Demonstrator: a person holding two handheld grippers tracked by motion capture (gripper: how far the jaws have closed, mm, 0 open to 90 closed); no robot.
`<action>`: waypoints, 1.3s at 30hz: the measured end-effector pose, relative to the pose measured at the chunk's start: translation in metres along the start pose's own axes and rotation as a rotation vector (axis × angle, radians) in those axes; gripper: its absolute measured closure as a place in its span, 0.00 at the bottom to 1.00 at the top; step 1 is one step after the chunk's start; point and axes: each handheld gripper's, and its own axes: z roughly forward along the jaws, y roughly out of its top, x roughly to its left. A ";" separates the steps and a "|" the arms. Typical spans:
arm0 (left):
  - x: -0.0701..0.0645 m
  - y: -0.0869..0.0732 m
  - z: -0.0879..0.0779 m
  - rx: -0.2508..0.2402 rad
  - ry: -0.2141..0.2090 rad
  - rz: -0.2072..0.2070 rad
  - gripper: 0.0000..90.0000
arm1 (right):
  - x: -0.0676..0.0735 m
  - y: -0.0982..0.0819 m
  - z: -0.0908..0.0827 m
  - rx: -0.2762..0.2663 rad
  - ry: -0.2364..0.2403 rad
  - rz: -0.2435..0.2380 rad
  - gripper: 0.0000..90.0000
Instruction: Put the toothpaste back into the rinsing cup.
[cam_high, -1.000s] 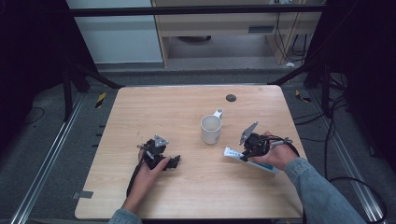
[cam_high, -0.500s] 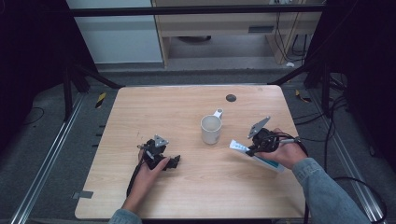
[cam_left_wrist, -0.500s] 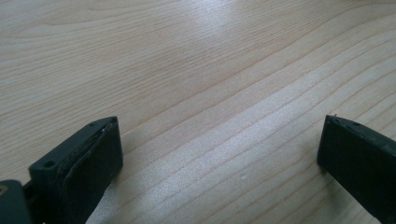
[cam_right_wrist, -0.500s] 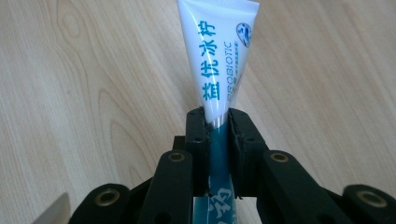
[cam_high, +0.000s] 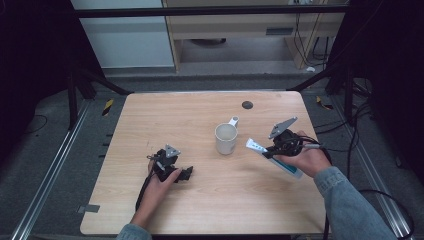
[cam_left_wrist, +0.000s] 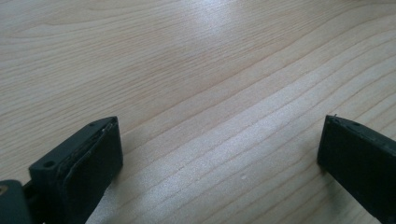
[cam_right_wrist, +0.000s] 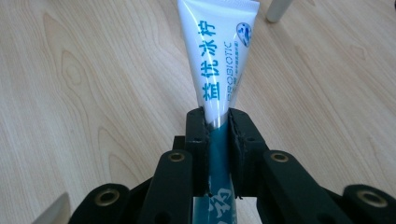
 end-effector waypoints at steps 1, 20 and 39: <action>0.000 0.000 0.000 0.000 0.000 0.000 0.00 | 0.000 0.000 0.000 0.000 0.000 0.000 0.88; 0.000 0.000 0.000 0.000 0.000 -0.001 0.00 | 0.000 0.019 -0.005 -0.123 -0.044 0.067 0.88; 0.000 0.000 0.000 0.000 0.000 0.000 0.00 | 0.016 0.039 -0.016 -0.263 -0.129 0.151 0.88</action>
